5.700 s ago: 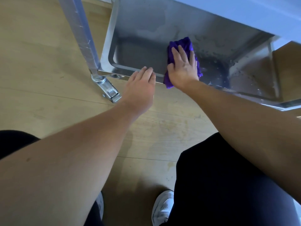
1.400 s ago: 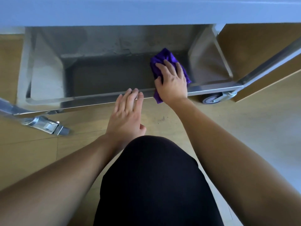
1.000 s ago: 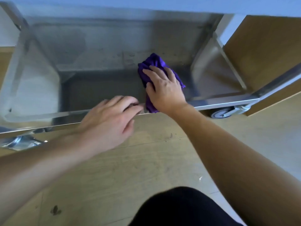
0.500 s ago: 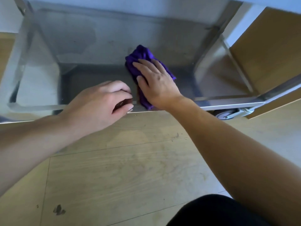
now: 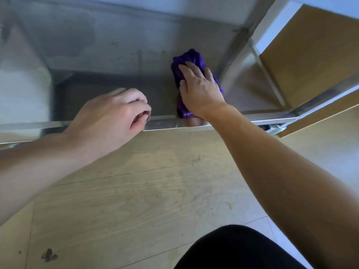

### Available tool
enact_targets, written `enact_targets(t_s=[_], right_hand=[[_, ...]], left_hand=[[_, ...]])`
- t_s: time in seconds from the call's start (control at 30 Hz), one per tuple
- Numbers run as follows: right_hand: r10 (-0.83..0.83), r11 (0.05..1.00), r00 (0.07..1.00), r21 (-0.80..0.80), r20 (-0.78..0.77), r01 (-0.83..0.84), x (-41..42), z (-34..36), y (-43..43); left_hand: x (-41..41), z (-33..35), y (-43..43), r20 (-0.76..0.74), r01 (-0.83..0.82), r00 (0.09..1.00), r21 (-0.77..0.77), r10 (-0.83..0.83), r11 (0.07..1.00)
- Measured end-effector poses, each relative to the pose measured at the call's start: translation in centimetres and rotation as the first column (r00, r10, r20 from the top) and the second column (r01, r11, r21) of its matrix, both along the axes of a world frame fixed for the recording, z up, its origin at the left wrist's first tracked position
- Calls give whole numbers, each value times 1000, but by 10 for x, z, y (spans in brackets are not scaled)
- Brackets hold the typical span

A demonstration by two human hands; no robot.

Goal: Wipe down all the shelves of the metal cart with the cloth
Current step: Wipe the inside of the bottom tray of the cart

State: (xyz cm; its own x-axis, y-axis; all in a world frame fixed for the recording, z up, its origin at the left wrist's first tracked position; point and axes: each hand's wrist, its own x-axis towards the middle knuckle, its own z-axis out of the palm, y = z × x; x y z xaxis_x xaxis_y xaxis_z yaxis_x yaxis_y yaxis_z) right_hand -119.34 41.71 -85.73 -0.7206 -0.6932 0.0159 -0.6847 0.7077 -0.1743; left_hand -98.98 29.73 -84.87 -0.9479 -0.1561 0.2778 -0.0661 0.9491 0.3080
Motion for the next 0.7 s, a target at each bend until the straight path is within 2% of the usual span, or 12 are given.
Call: enact_targets(t_s=[0.03, 0.1, 0.27, 0.43, 0.5, 0.63, 0.7], right_hand=[[31, 999, 1000, -22, 0, -31, -6, 1, 9], [-13, 996, 1000, -85, -3, 13, -23, 2, 30], [-330, 938, 944, -103, 22, 331, -78, 1, 81], [-453, 885, 889, -88, 70, 457, -90, 1, 62], [-395, 911, 917, -103, 50, 398, -78, -1, 35], [-48, 990, 999, -135, -10, 46, -44, -9, -6], [-3, 984, 1000, -177, -18, 0, -46, -11, 0]], left_hand=[[-3, 0, 1, 6, 18, 1000, -15, -18, 1000], [-12, 0, 3, 19, 57, 998, -53, -56, 997], [-51, -3, 14, 11, 74, 997, -71, -73, 995], [-62, -18, 21, -14, 38, 999, 46, -37, 998], [-60, -19, 21, -15, 35, 999, 41, -34, 999], [-57, -14, 20, 11, 37, 999, 44, -37, 998], [-56, -14, 20, 20, 37, 999, 47, -38, 998]])
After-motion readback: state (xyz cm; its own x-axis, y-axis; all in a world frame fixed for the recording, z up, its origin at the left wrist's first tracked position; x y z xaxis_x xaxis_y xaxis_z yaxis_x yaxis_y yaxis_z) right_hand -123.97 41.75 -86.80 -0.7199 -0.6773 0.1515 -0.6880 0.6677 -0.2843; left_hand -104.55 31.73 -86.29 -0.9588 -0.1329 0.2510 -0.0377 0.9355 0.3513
